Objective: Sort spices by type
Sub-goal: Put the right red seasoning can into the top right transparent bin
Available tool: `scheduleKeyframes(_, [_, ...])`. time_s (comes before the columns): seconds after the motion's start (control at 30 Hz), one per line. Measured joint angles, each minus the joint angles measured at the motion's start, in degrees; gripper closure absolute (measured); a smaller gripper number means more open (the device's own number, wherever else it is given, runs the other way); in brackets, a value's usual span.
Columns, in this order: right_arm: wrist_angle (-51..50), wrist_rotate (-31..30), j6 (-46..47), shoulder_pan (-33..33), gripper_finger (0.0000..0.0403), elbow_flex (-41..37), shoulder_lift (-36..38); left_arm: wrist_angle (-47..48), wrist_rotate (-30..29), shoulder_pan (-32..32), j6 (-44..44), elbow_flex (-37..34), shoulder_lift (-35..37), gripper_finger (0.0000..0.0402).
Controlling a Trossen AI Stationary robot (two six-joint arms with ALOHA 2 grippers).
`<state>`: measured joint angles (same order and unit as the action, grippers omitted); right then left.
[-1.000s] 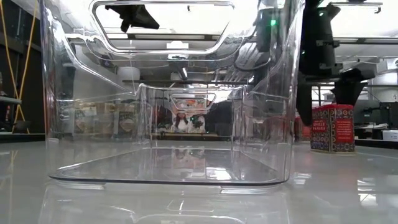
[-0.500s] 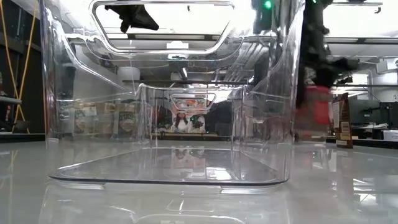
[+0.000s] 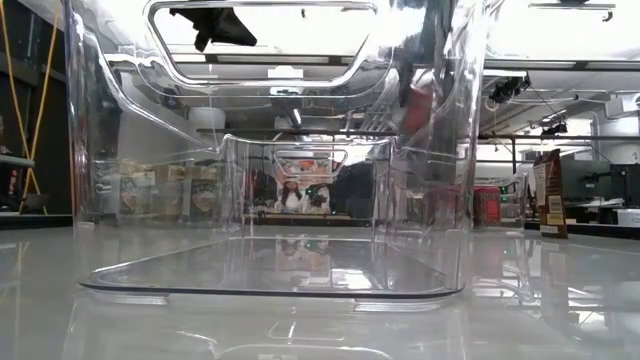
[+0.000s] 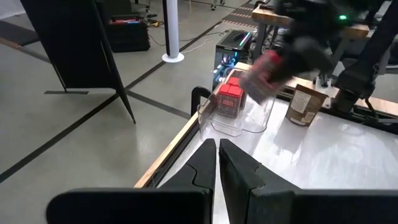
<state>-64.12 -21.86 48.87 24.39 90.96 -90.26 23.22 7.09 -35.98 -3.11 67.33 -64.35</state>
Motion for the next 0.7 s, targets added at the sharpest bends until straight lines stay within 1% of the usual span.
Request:
scheduleKeyframes(0.17, [-1.8, 5.4, -6.8, 9.3, 0.0196, -1.5, -4.2, 0.0, 0.0, 0.1, 0.0, 0.0, 0.0, 0.0392])
scheduleKeyframes(0.3, [-2.1, 11.7, -9.4, 14.7, 0.0196, -2.9, -9.5, 0.0, 0.0, 0.0, 0.0, 0.0, 0.0, 0.0392])
scheduleKeyframes(0.4, [-0.8, 12.0, -11.7, 16.8, 0.0196, -3.0, -13.5, 0.0, 0.0, 0.0, 0.0, 0.0, 0.0, 0.0392])
scheduleKeyframes(0.5, [0.8, 12.1, -11.9, 18.2, 0.0196, -3.0, -16.2, 0.0, 0.0, 0.0, 0.0, 0.0, 0.0, 0.0392])
scheduleKeyframes(0.7, [2.3, 13.2, -11.4, 20.3, 0.0196, -3.0, -19.7, 0.0, 0.0, 0.0, 0.0, 0.0, 0.0, 0.0392])
